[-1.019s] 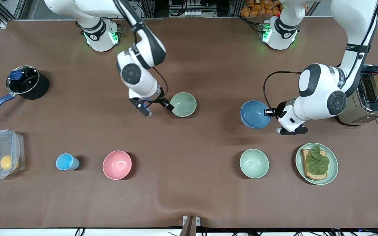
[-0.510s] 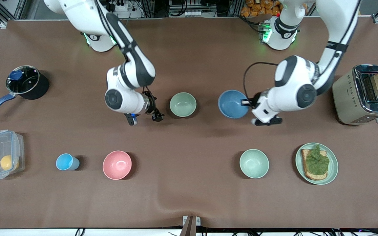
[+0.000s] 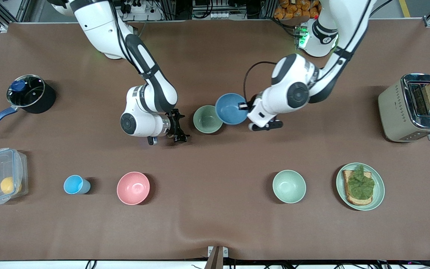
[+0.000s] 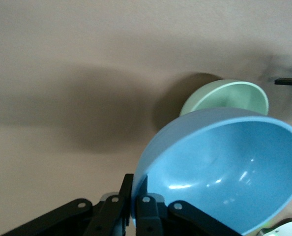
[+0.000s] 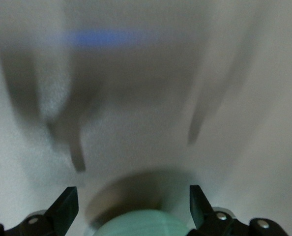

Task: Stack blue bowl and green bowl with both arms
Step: 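Lower the blue bowl into the green bowl with the left gripper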

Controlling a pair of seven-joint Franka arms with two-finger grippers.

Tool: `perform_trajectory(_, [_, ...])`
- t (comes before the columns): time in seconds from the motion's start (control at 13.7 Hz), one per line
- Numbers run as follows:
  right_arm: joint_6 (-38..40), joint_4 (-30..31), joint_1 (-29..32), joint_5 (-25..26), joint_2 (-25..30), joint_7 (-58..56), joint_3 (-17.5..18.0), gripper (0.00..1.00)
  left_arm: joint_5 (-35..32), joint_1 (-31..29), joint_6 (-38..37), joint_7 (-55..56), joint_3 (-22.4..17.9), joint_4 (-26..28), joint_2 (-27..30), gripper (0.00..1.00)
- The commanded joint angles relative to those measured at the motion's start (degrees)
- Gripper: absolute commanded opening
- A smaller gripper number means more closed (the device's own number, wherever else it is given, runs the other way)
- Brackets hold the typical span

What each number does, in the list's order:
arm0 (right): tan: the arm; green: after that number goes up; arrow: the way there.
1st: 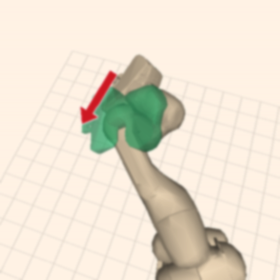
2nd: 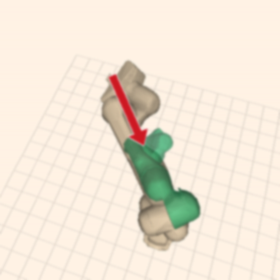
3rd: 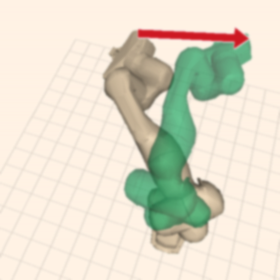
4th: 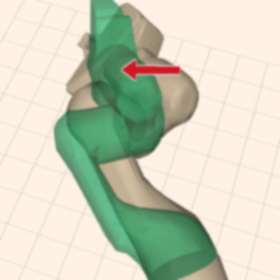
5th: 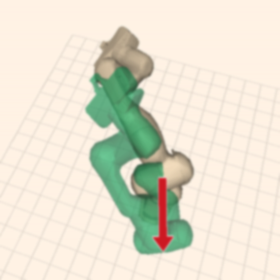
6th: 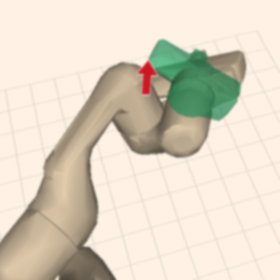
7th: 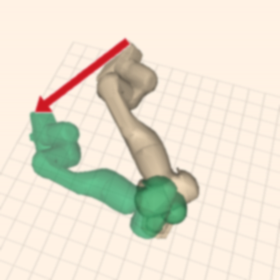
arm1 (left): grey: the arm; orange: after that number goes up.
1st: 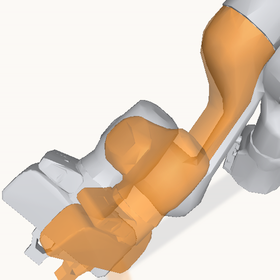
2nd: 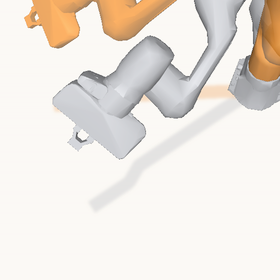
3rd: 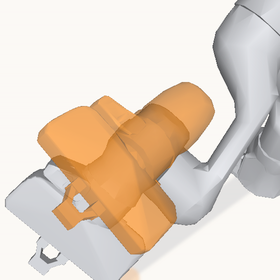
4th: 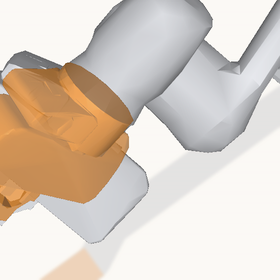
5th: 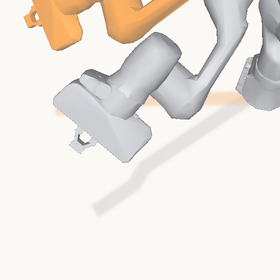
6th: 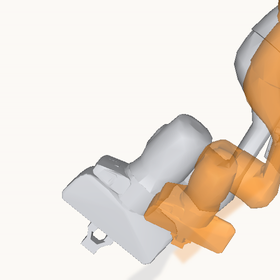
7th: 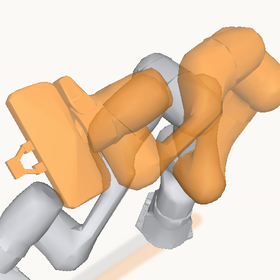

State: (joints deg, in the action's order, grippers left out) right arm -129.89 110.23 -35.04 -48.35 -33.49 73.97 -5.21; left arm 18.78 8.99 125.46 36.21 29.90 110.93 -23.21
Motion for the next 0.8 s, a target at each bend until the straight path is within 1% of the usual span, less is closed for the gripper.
perform_trajectory(0.0, [-1.23,-0.81,0.32,-3.68,-1.05,-1.98,0.55,1.00,0.47,2.69,1.01,3.68,-0.28,-5.44,-5.25,0.00])
perform_trajectory(0.15, [-1.42,-0.72,0.14,-3.95,-1.05,-2.07,0.46,1.00,0.20,5.06,2.85,5.79,-0.55,-7.03,-7.98,0.00])
perform_trajectory(0.36, [-1.50,-0.72,-0.03,-3.95,-1.05,-2.16,0.46,1.00,-2.77,7.79,6.90,9.65,-1.51,-8.00,-11.05,0.00])
perform_trajectory(0.51, [-1.42,-0.81,0.23,-3.95,-1.05,-2.68,0.55,1.00,-4.89,8.24,6.99,11.33,-1.69,-8.88,-12.46,0.00])
perform_trajectory(0.73, [-1.42,-0.72,0.15,-4.04,-1.05,-3.39,0.55,1.00,-5.16,9.38,6.99,11.69,-2.13,-9.41,-13.61,0.00])
